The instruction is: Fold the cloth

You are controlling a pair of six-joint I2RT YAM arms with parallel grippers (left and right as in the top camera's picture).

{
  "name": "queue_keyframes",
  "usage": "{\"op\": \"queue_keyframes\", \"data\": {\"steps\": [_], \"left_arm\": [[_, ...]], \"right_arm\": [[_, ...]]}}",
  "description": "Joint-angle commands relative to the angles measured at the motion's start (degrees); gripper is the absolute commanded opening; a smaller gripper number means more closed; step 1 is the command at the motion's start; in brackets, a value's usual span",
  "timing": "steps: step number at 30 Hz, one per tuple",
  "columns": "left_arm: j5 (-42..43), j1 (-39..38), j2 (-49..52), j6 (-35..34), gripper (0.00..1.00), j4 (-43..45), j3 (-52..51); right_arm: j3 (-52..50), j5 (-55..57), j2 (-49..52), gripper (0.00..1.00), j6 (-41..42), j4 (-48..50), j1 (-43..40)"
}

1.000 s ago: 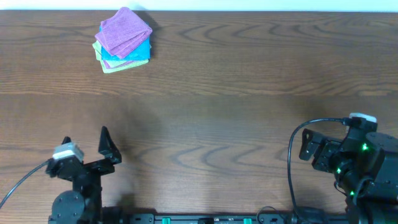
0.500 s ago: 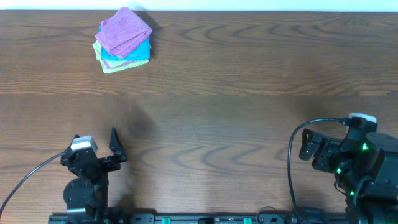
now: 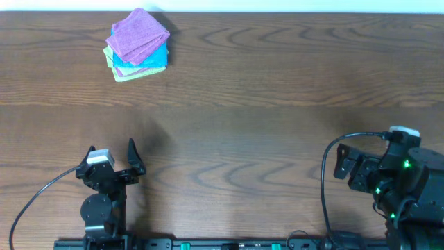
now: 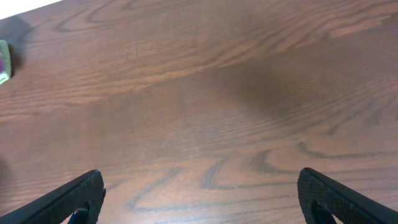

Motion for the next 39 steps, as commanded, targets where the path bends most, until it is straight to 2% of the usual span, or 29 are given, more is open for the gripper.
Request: {"op": "queue_keyframes", "data": {"steps": [1, 39], "left_arm": [[0.24, -0.24, -0.52, -2.29, 0.95, -0.11, -2.16], [-0.11, -0.2, -0.48, -0.04, 0.95, -0.04, -2.6]], "right_arm": [[-0.09, -0.22, -0.24, 0.99, 0.81, 0.09, -0.07], [-0.09, -0.22, -0.24, 0.99, 0.81, 0.09, -0.07]]}}
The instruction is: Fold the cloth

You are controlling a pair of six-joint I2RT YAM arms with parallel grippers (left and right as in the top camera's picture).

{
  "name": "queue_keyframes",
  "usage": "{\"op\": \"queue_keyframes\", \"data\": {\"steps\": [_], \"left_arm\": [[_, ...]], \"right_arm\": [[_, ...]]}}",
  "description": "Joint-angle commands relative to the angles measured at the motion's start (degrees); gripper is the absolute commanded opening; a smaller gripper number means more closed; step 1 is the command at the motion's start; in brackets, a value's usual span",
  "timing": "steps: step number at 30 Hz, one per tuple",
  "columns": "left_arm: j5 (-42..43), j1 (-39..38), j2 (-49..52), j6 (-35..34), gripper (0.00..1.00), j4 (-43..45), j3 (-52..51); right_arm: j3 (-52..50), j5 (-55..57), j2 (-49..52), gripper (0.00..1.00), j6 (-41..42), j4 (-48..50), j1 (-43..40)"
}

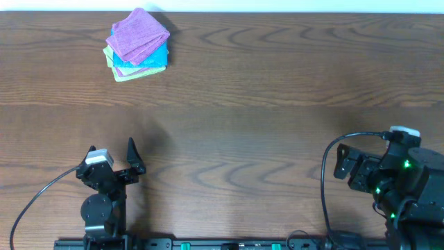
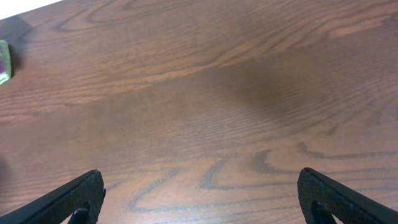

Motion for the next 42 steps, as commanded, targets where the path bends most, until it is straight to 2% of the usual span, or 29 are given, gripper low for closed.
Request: {"op": "queue_keyframes", "data": {"steps": [1, 15, 21, 32, 35, 42], "left_arm": [[-0.09, -0.2, -0.48, 1.22, 0.95, -0.39, -2.43], [-0.09, -0.2, -0.48, 1.22, 0.95, -0.39, -2.43], [-0.09, -0.2, -0.48, 1.22, 0.95, -0.39, -2.43], [-0.09, -0.2, -0.48, 1.22, 0.95, -0.39, -2.43], [-0.09, -0.2, -0.48, 1.22, 0.95, -0.39, -2.43], [-0.09, -0.2, -0.48, 1.22, 0.95, -0.39, -2.43]], "right_arm": [[-0.09, -0.22, -0.24, 0.99, 0.81, 0.11, -0.07], [-0.09, -0.22, -2.05, 0.99, 0.81, 0.04, 0.07], [-0.09, 2.05, -13.2, 0.99, 0.81, -0.15, 0.33], [-0.68, 8.26, -24.59, 0.99, 0.35, -2.23, 0.33], [-3.23, 11.39, -27.19, 0.99, 0.37, -1.46, 0.33], [-20.11, 11.56, -34.42, 0.99, 2.23, 10.82, 0.22]]}}
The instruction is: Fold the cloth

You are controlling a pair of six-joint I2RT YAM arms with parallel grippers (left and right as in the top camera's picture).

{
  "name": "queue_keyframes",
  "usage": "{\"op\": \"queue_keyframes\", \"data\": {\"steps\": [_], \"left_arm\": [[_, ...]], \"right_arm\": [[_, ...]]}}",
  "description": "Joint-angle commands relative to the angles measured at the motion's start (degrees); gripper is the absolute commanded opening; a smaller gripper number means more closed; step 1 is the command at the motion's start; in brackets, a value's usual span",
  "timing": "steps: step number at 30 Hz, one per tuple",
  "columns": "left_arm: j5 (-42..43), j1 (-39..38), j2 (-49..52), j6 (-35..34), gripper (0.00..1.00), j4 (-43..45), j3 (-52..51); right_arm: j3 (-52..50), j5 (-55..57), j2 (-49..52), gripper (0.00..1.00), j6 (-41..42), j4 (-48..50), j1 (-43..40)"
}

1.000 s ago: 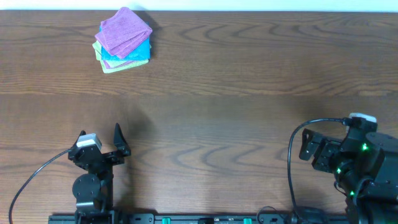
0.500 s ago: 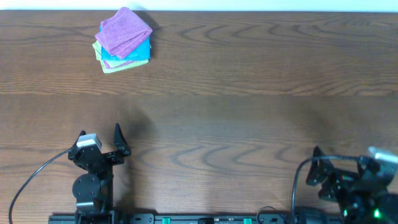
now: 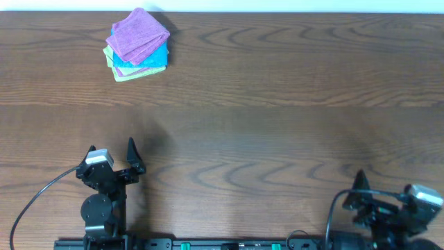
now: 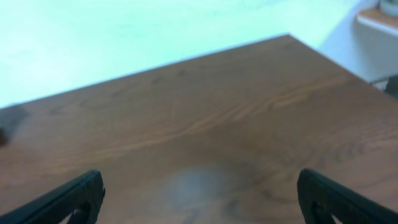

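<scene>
A stack of folded cloths lies at the table's far left in the overhead view, purple on top, blue and pale green beneath. My left gripper stands open near the front edge, far from the stack, with nothing between its fingers. The right arm sits low in the front right corner. In the right wrist view my right gripper is open, its dark fingertips wide apart over bare wood. No loose cloth shows anywhere.
The brown wooden table fills the overhead view. In the right wrist view its far edge meets a pale wall, and a shelf corner shows at the upper right. Cables trail by both arm bases.
The right arm has moved from the right middle of the table back into the front right corner. Its camera now looks up at the table's far edge and wall. The left arm is unchanged.
At both earlier moments the two grippers stood open and still near the front edge, the folded stack at the far left. Now the right arm is pulled back into the front right corner, and the stack has not moved.
</scene>
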Motion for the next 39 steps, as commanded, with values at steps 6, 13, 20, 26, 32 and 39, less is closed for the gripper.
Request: {"op": "queue_keyframes", "data": {"steps": [6, 13, 20, 26, 32, 39], "left_arm": [[-0.09, -0.2, -0.48, 1.03, 0.95, -0.59, -2.32], [-0.09, -0.2, -0.48, 1.03, 0.95, -0.59, -2.32], [-0.09, -0.2, -0.48, 1.03, 0.95, -0.59, -2.32], [-0.09, -0.2, -0.48, 1.03, 0.95, -0.59, -2.32], [-0.09, -0.2, -0.48, 1.03, 0.95, -0.59, -2.32], [-0.09, -0.2, -0.48, 1.03, 0.95, -0.59, -2.32]], "right_arm": [[-17.59, 1.07, -3.08, 0.99, 4.76, 13.97, 0.22], [-25.59, 1.07, -3.63, 0.99, 5.57, 22.32, 0.33], [-30.97, 1.11, -5.01, 0.99, 5.55, 25.05, 0.33], [-34.27, 1.11, -5.73, 0.99, 5.55, 25.49, 0.33], [-36.37, 1.11, -5.68, 0.99, 5.57, 27.23, 0.7], [-36.54, 1.73, -5.68, 0.99, 5.51, 27.58, 0.7]]}}
